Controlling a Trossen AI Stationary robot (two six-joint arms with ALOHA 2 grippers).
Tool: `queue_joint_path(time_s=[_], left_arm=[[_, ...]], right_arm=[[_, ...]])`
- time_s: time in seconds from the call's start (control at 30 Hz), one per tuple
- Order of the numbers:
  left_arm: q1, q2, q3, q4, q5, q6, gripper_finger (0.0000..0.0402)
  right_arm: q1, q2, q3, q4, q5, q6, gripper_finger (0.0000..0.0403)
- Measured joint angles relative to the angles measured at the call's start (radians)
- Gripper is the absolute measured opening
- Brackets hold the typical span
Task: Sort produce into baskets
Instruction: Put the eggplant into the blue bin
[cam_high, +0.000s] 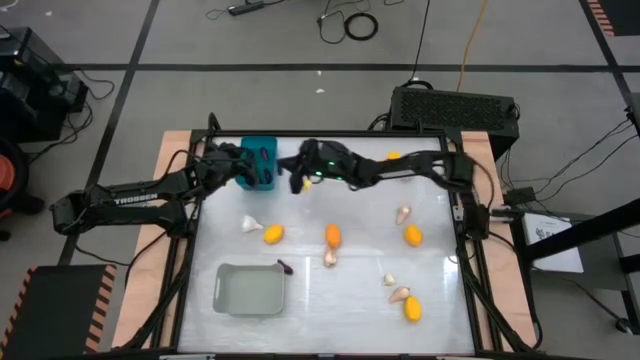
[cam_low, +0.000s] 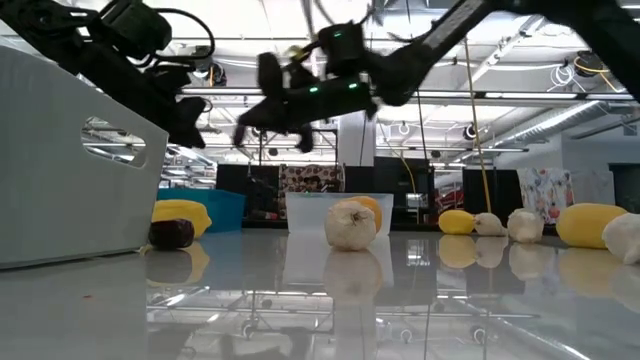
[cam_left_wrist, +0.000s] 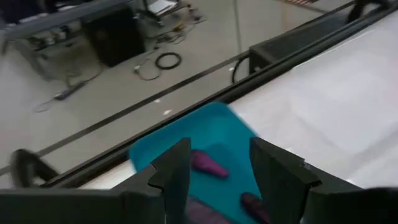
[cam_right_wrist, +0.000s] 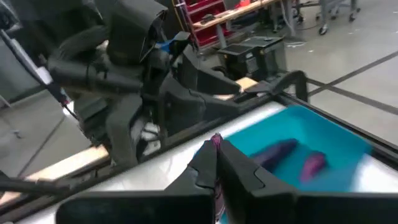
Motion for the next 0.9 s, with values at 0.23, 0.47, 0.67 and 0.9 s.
queue_joint_path(time_s=[0.23,0.47,0.67,0.9], left_arm=[[0.0,0.0,0.0,-0.063,-0.08,0.002,0.0171],[0.0,0.0,0.0,-0.103,-0.137,0.031,0.0171],[0.002,0.0,0.0,-0.124,-0.137,0.032,0.0171],[0.002,0.0,0.0,-0.142,-0.109,0.027,0.0171]], right_arm=[[-0.023,0.232,0.373,-0.279,-0.03,-0.001,0.0018],[-0.044,0.324,0.603,-0.515,-0.026,-0.032,0.0067],[-0.048,0.3,0.621,-0.595,-0.03,-0.08,0.011],[-0.088,0.134,0.622,-0.951,-0.036,-0.091,0.0132]])
